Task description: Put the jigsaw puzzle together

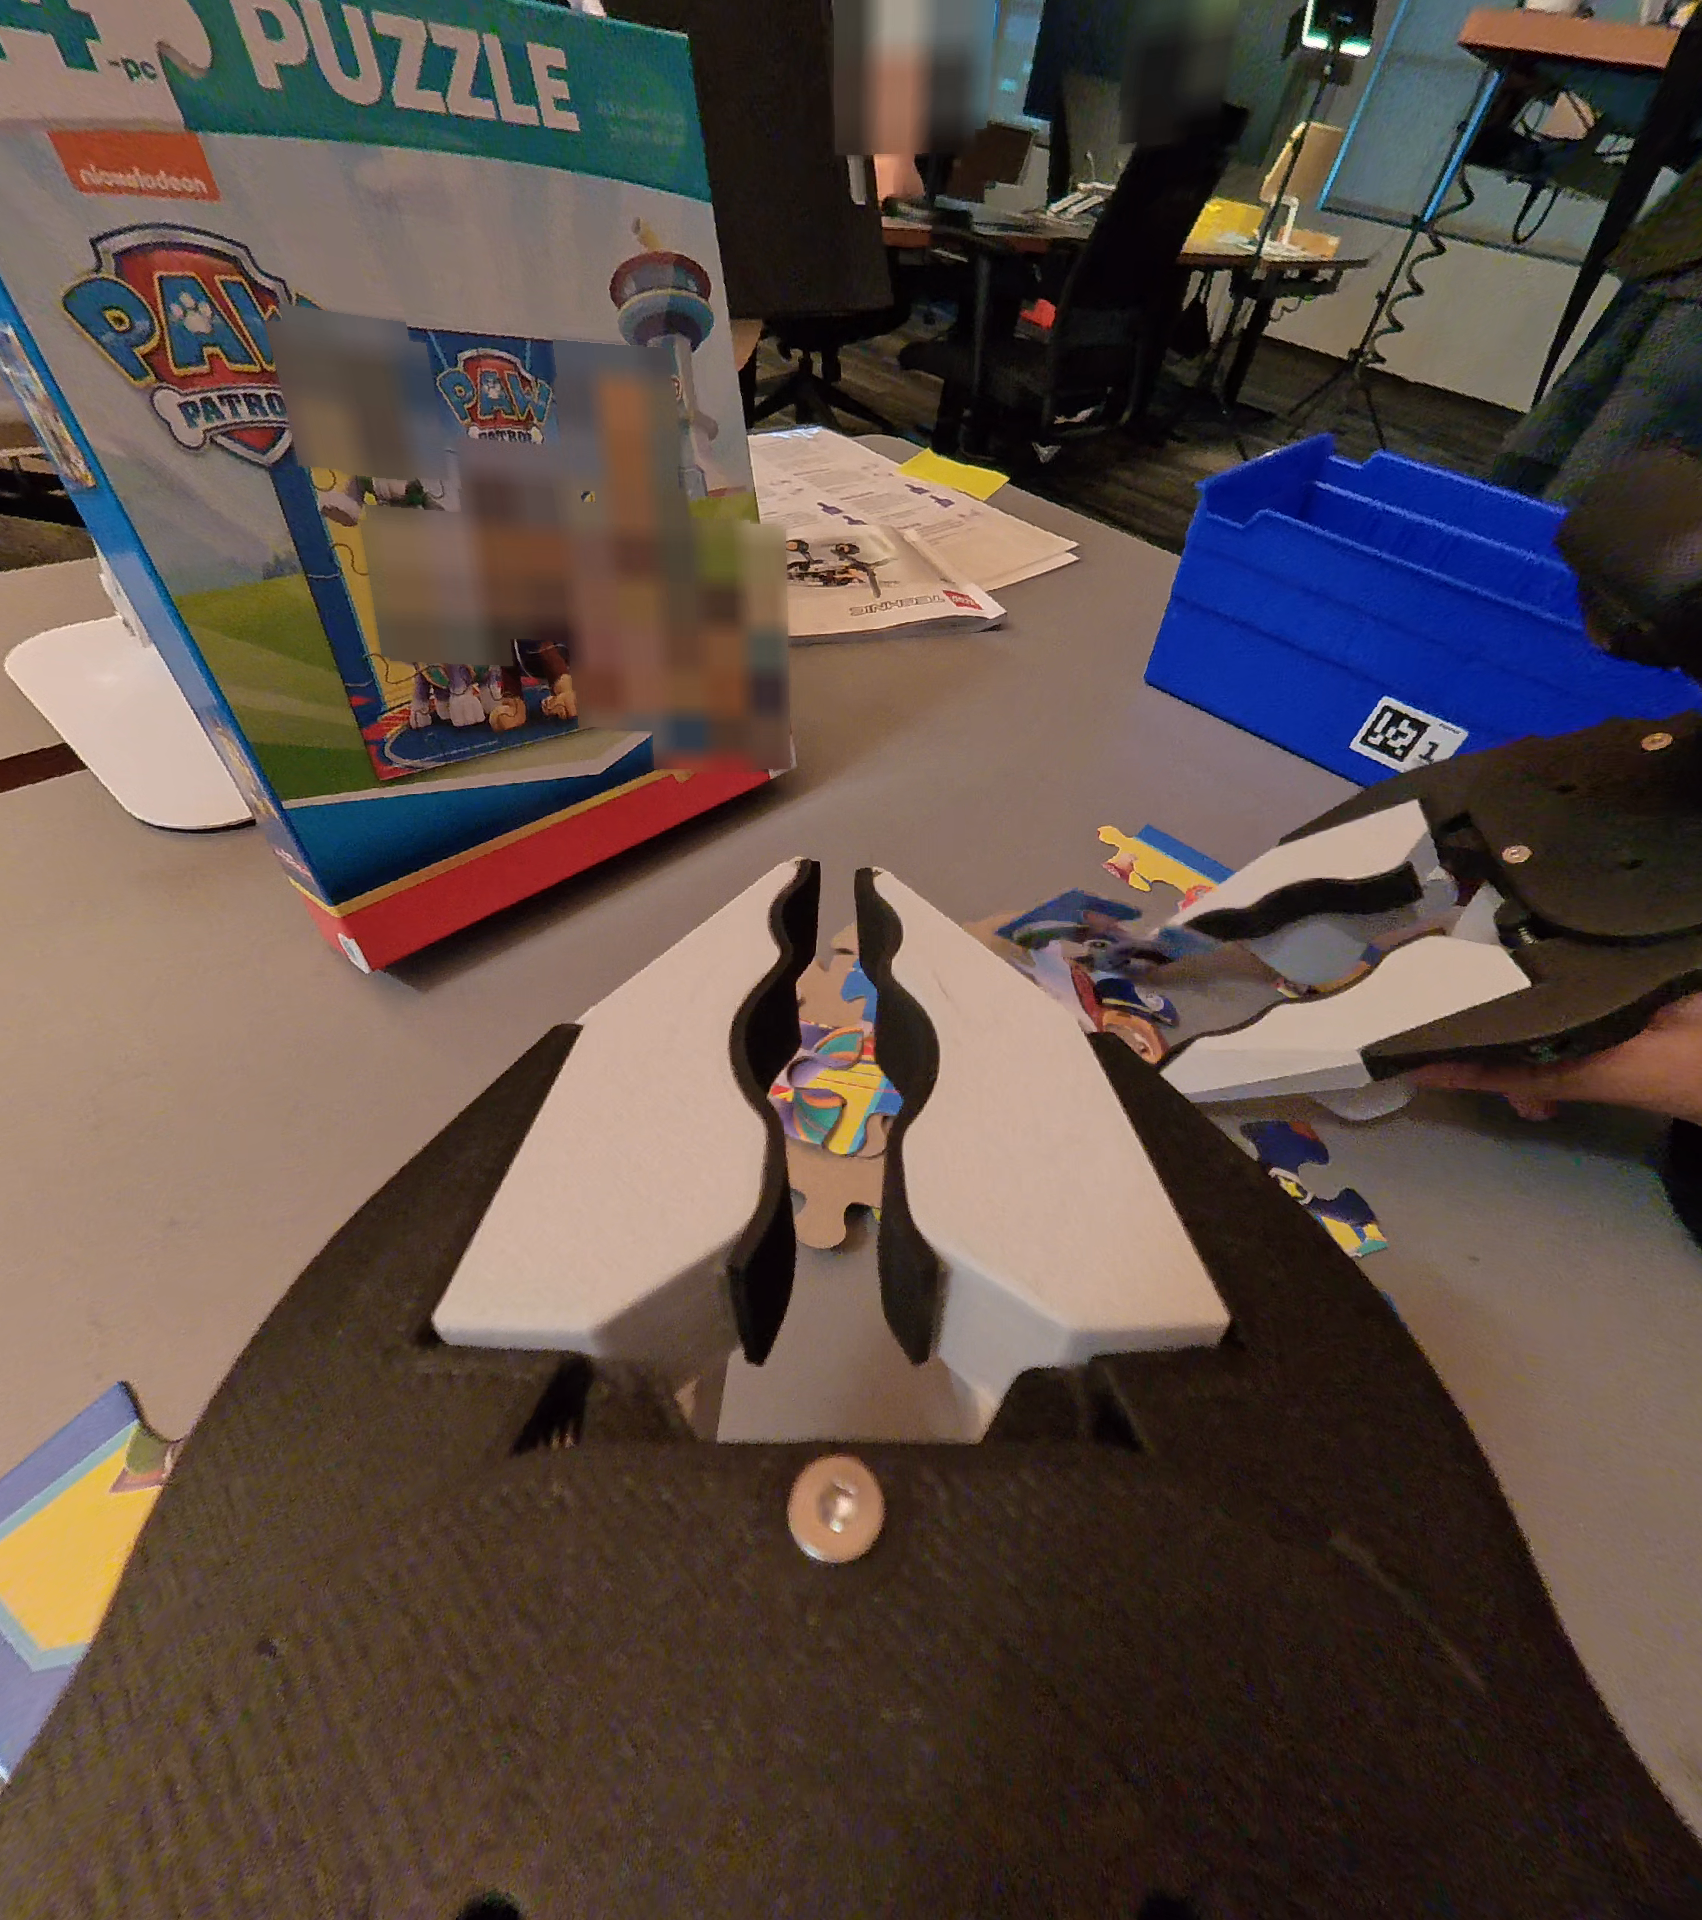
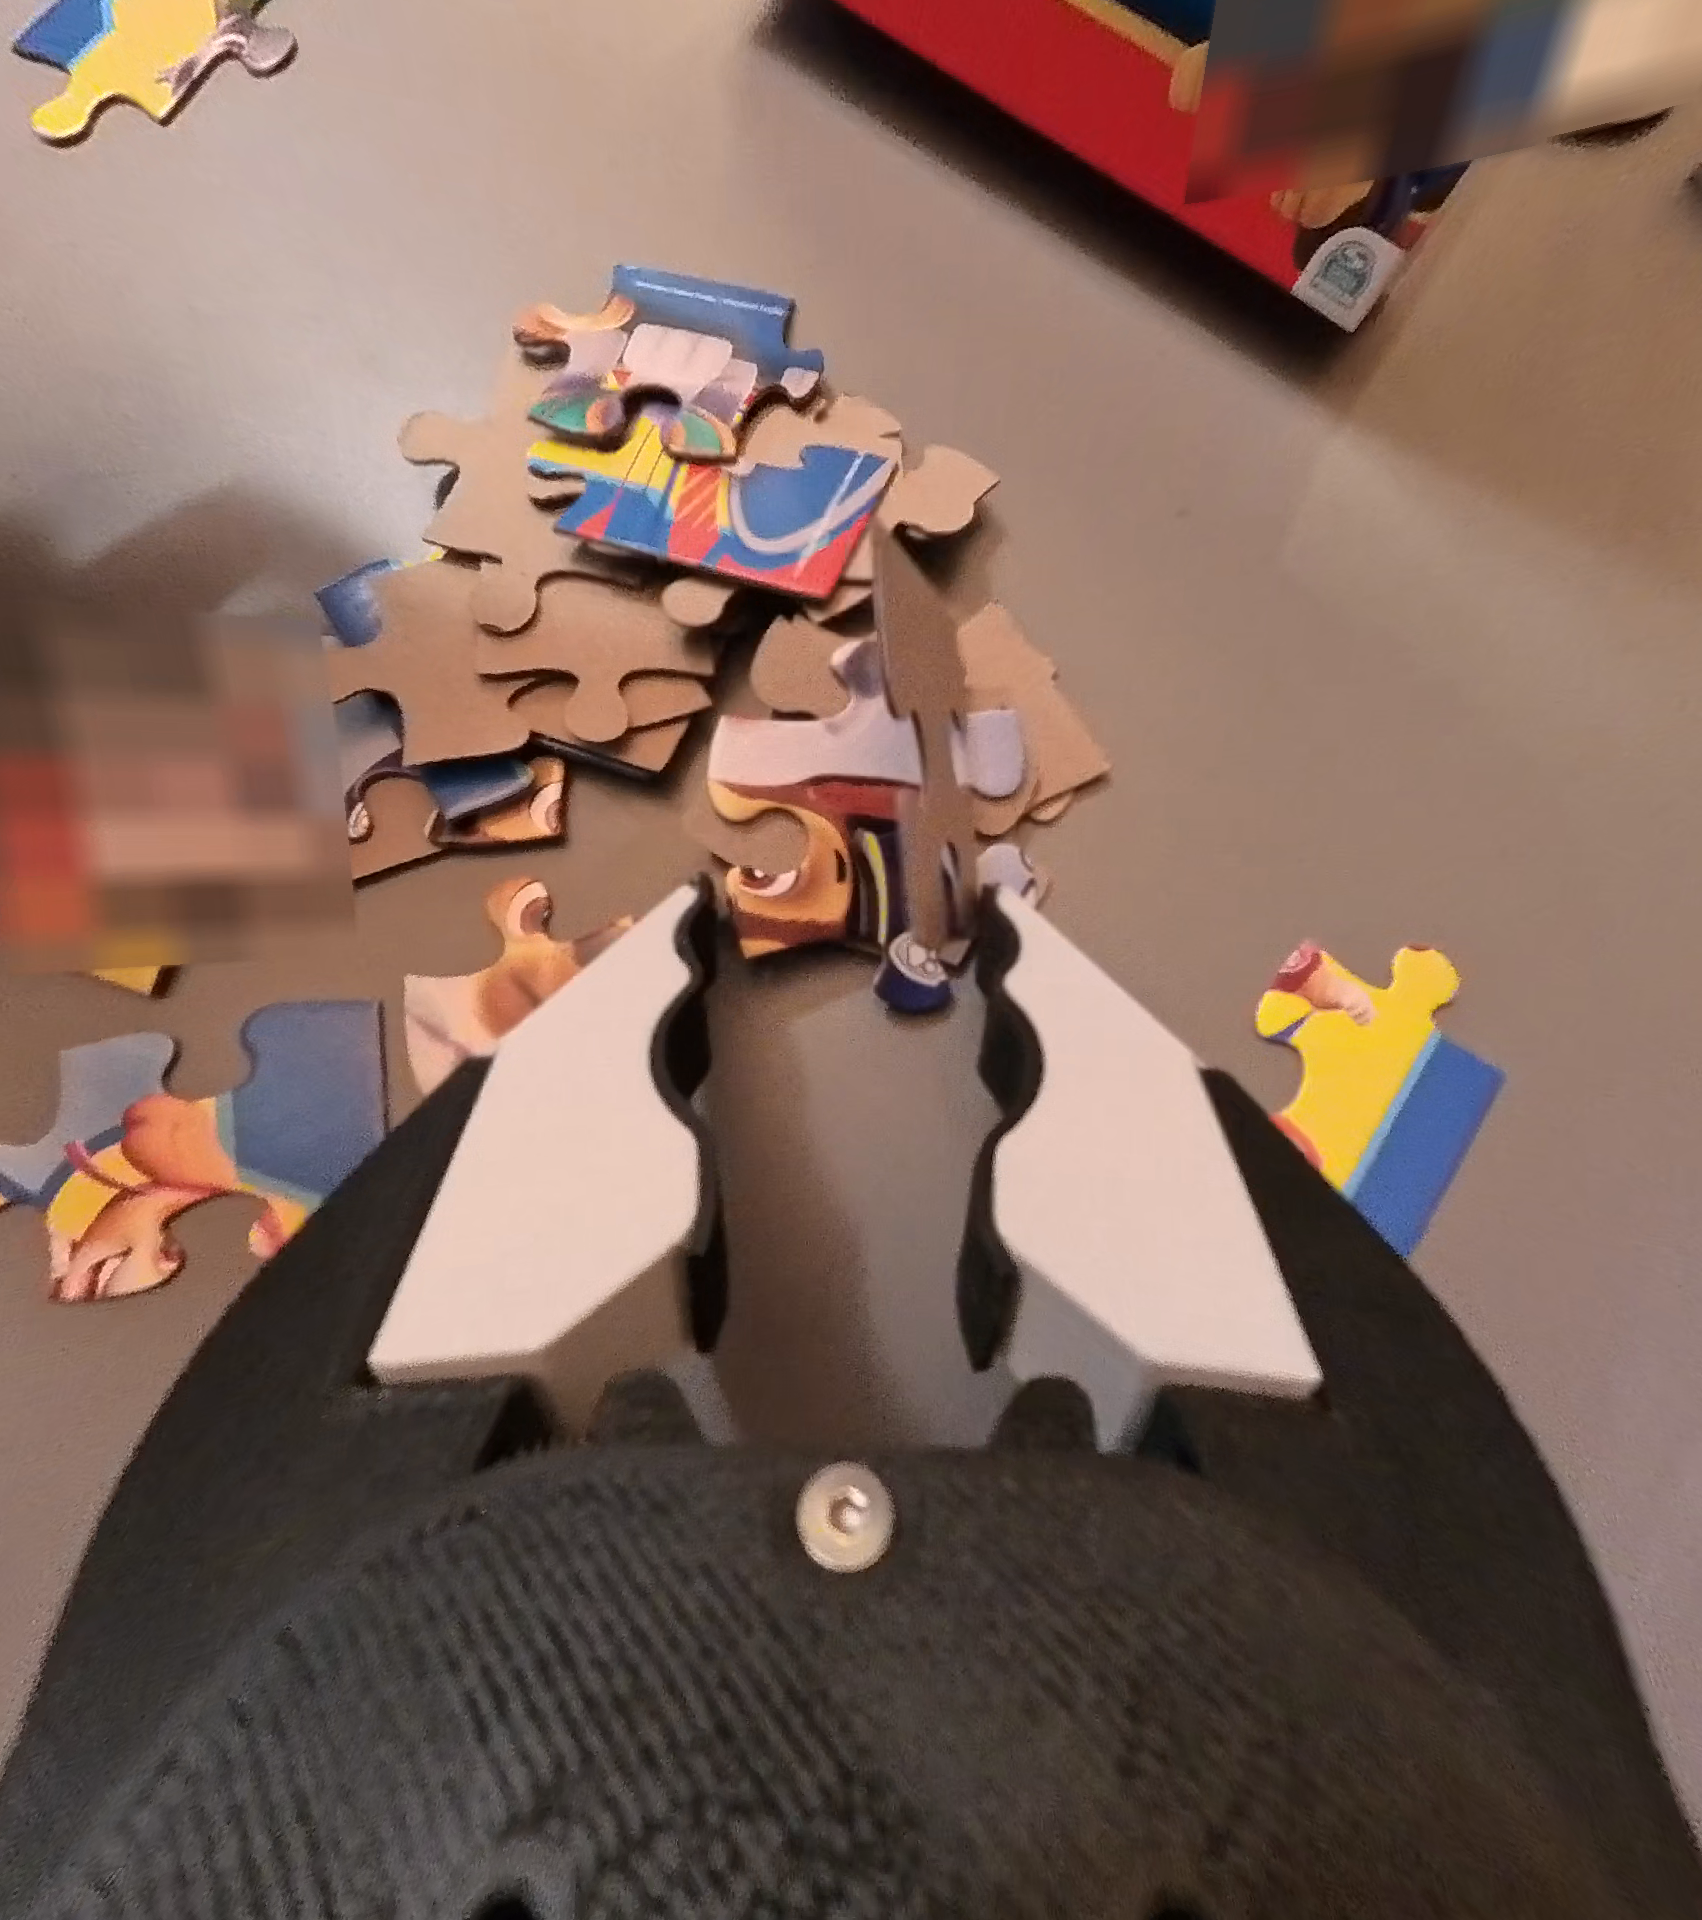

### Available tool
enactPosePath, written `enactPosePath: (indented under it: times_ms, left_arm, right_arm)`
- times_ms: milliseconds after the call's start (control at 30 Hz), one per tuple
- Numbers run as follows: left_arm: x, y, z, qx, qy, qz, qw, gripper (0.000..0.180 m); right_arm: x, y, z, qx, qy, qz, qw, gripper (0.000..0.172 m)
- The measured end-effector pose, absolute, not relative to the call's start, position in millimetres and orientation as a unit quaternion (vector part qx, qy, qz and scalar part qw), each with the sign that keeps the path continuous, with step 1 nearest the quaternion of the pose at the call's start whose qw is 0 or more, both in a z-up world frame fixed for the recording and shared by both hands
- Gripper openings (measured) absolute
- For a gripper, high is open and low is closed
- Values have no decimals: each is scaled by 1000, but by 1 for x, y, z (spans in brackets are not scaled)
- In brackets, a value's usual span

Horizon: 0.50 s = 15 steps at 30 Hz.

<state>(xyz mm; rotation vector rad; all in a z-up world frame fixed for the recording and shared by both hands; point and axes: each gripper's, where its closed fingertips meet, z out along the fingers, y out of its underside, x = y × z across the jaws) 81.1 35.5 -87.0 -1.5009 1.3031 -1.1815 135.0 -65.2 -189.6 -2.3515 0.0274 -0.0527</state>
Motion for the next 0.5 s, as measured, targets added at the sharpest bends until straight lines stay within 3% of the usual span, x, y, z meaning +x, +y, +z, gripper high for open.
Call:
enactPosePath:
  times_ms: [200, 500]
  left_arm:
    - [81, 35, -84, -591, 515, -469, 407, 5]
    - [86, 23, -93, -584, 536, -470, 387, 6]
  right_arm:
    - [126, -71, -172, -906, 10, -2, 424, 17]
    - [111, -71, -133, -850, 35, 135, 508, 0]
